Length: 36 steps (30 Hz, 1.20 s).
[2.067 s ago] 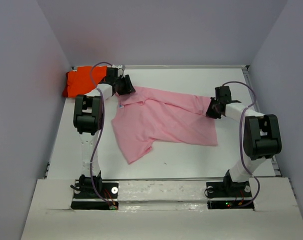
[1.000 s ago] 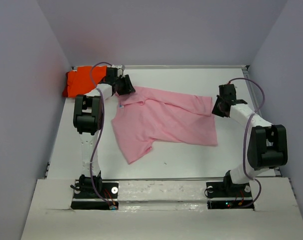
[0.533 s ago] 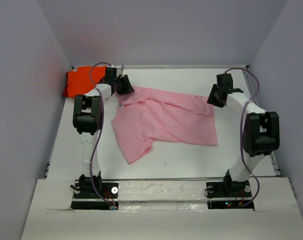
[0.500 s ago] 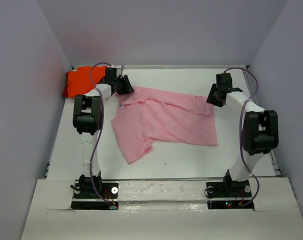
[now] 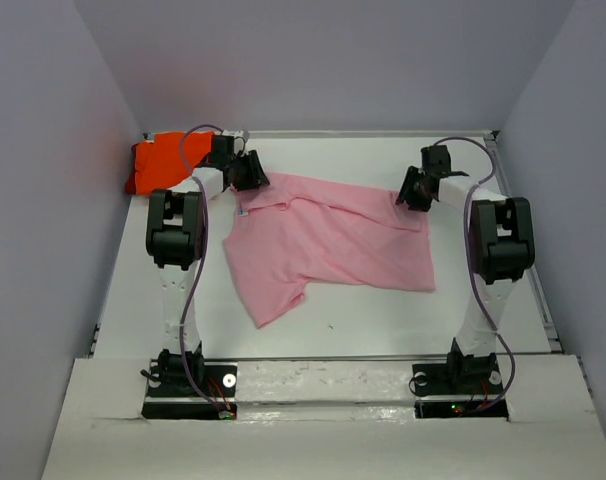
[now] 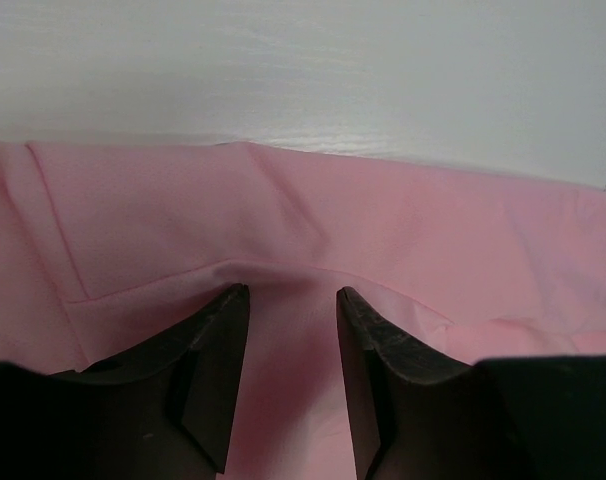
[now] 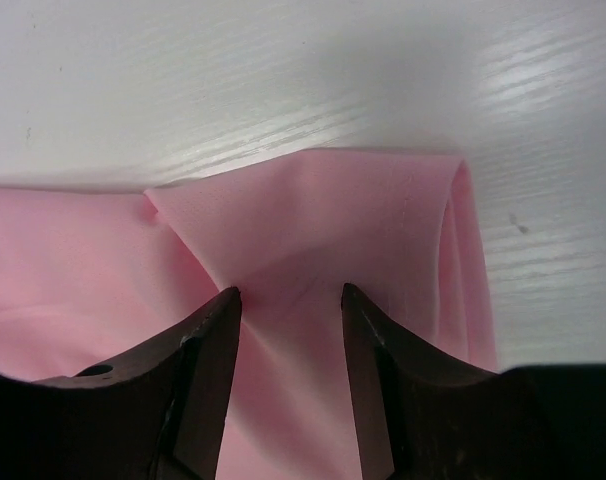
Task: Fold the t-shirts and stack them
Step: Fold the flattened tshirt in 1/3 of the way
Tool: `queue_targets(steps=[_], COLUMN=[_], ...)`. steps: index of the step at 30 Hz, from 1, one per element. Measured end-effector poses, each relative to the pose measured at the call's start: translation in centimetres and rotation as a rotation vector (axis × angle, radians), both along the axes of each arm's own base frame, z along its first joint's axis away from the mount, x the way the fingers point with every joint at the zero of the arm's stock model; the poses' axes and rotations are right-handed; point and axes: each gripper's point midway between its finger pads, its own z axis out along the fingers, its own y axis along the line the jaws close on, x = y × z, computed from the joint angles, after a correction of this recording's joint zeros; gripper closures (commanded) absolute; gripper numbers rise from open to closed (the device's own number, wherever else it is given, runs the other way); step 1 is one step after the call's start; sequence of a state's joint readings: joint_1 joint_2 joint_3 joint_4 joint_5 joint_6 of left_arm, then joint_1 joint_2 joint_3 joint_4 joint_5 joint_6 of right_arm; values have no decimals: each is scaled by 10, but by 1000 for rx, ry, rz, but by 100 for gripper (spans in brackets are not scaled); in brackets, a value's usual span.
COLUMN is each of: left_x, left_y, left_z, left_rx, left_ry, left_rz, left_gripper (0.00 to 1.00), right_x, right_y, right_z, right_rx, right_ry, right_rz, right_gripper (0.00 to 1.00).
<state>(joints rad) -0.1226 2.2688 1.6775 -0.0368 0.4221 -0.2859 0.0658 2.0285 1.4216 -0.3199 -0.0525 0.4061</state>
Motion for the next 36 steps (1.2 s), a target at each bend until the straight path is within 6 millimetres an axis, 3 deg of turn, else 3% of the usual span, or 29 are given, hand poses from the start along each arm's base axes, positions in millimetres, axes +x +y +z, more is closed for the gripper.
queue_targets(steps=[8,15,22,29,33,35,36], left_x=[0,2,17,20,6,-1,-9], left_y=[4,13,39,55,47,39,32], left_z=[-2,-2,-1,6,44,81,114], left_rx=[27,63,65,15,3,-3,-5], left_ry=[1,5,1,-10,-62,-124,-188], left_rz=[8,26,73,103,97,85,77], left_gripper=[46,45,44,43,41,40,40], right_x=[16,34,57,56,40,30,25], right_y=[9,4,-9,9,15,17,19], right_z=[-1,0,1,8,31,61,77], right_rx=[44,65,70,152,167,164,162], right_ry=[-13,-25,-40,-55,-79,-131,-160], right_rz=[19,-8,-32,89,120,130,134], right_gripper=[49,49,49,47,47,47,47])
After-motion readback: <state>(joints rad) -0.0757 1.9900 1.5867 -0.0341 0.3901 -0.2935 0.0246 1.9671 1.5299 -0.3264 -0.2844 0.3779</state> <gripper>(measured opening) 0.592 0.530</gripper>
